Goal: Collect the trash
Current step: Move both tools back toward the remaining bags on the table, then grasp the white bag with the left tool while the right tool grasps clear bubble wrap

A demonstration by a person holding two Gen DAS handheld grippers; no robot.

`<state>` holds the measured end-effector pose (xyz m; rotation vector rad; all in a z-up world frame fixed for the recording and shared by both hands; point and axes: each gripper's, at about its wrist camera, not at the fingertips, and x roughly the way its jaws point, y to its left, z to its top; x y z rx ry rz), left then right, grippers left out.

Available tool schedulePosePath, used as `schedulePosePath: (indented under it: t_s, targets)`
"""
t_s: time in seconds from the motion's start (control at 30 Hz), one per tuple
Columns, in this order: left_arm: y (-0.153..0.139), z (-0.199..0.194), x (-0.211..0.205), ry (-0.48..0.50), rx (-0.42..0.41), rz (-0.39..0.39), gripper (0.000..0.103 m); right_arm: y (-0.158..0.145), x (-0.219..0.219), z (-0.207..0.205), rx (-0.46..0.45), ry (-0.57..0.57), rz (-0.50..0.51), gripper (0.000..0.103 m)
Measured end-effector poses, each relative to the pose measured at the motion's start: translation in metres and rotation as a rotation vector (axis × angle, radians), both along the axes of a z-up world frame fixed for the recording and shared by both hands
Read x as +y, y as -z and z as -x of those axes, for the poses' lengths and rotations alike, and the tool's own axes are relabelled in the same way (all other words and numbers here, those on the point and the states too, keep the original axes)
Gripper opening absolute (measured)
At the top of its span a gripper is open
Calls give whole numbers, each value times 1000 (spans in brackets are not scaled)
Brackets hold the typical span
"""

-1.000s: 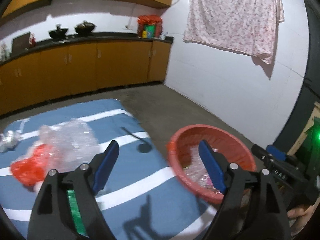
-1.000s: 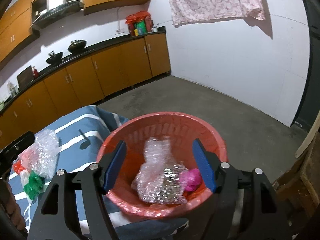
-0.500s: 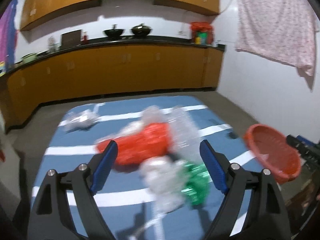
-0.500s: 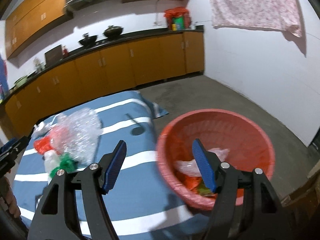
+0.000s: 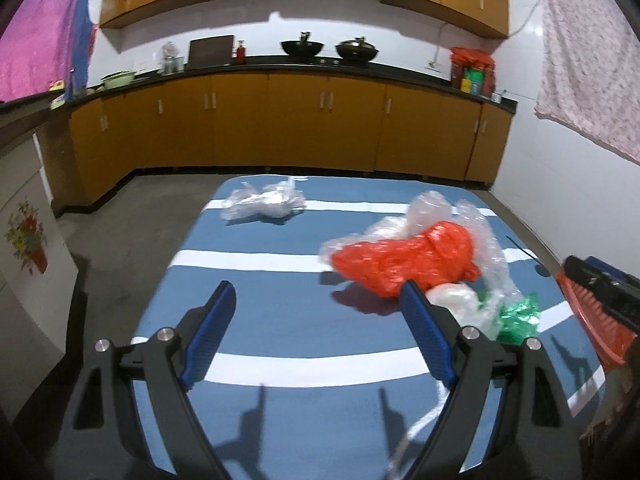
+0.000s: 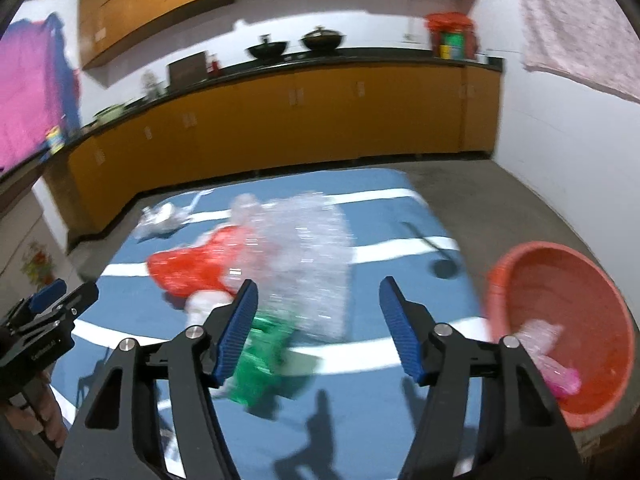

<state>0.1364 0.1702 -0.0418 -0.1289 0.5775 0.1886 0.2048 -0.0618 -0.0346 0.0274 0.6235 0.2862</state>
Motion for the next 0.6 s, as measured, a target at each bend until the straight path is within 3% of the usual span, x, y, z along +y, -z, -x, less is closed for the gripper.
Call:
schedulePosePath:
  t_s: [0.37,0.43,0.57,0.6]
  targets:
    - [5,12,41,-71,18,33,82,26,57,-33,78,-18,56,55]
    - [6,14,42,-69,17,38,82,30,58,-38,98,-12,64,47]
    - [7,13,37,-56,17,44,82,34,55,-43,128,2,76,10]
    - [7,12,35,-49,17,46,82,34,52,-43,125,10,76,8]
